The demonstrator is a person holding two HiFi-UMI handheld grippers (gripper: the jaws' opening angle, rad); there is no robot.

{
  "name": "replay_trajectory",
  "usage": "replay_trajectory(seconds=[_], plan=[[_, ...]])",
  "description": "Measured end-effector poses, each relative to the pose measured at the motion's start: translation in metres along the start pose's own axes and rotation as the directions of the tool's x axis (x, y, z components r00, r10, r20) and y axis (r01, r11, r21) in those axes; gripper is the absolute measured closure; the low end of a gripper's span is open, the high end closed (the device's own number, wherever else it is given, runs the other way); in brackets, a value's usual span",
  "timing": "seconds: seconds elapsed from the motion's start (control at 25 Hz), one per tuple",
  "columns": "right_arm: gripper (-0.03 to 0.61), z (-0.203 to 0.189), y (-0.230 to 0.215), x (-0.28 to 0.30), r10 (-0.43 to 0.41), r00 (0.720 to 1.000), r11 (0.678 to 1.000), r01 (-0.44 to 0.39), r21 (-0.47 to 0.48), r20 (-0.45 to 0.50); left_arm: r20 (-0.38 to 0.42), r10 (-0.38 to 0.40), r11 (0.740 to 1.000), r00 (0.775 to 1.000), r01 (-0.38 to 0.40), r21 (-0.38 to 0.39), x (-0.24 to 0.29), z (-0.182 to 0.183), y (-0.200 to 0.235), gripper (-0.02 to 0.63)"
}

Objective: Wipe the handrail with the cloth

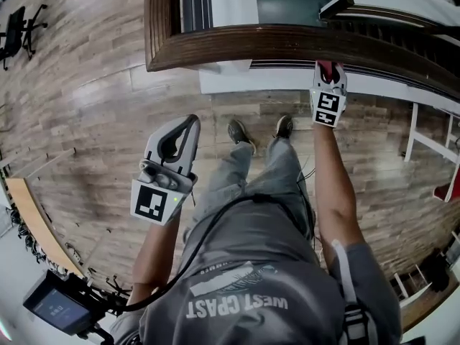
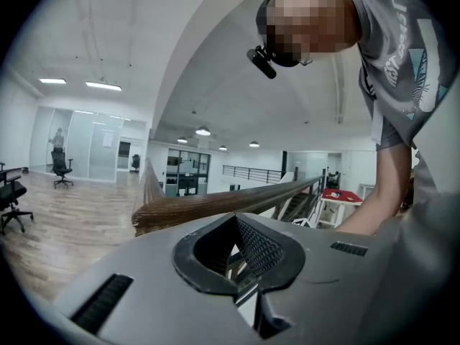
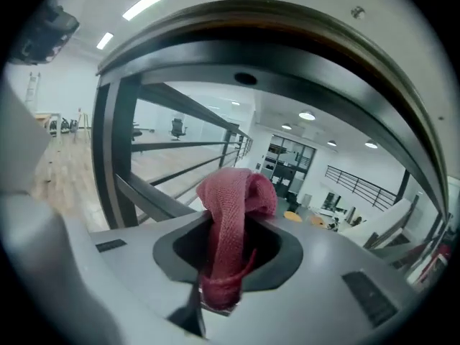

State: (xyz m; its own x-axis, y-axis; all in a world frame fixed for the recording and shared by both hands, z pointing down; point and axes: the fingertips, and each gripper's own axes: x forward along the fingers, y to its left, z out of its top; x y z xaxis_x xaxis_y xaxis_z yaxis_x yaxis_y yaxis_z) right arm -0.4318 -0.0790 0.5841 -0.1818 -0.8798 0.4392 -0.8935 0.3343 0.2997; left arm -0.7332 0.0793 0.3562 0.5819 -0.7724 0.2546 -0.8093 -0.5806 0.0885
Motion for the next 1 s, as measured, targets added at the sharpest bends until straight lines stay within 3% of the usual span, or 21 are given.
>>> replay_trajectory(seconds=[0.08,0.2,0.28,0.4,0.56,0.76,0.84,1.0], plan=[[0.497,0.023,0.038,0.003,0.103,0.993,0.995,-0.102,-0.018,0.055,-0.005,-0.015,1.0,1.0,0.015,-0.005,0.009,-0.002,-0.007,0.607],[0.497,0.047,0.122,0.022,0.317,0.942,0.947,-0.309,-0.088,0.106,-0.013,-0.035,0.999,0.999,0.035,0.002,0.032,-0.002,-0.018,0.607],[0.497,0.047,0.142,0.032,0.369,0.925,0.928,-0.361,-0.092,0.093,-0.023,-0.031,0.999,0.999,0.031,0.018,0.046,0.001,-0.025,0.607],[0.497,0.03,0.11,0.026,0.371,0.926,0.927,-0.364,-0.093,0.076,-0.028,0.002,1.0,1.0,-0.001,0.025,0.064,0.005,-0.041,0.607],[0.497,-0.02,-0.011,0.011,0.249,0.966,0.968,-0.248,-0.022,0.073,-0.029,0.02,0.999,0.999,-0.019,0.03,0.095,0.014,-0.08,0.607],[0.497,-0.074,-0.123,-0.016,0.194,0.98,0.981,-0.195,0.017,0.055,-0.018,0.051,0.998,0.999,-0.051,0.035,0.153,0.017,-0.17,0.607],[0.497,-0.068,-0.12,-0.022,0.241,0.967,0.969,-0.245,0.041,0.081,-0.008,0.071,0.997,0.997,-0.07,0.033,0.17,0.021,-0.19,0.607],[0.497,-0.031,-0.038,-0.01,0.447,0.89,0.894,-0.443,-0.065,0.088,-0.009,0.094,0.996,0.996,-0.094,0.008,0.187,0.025,-0.188,0.607]])
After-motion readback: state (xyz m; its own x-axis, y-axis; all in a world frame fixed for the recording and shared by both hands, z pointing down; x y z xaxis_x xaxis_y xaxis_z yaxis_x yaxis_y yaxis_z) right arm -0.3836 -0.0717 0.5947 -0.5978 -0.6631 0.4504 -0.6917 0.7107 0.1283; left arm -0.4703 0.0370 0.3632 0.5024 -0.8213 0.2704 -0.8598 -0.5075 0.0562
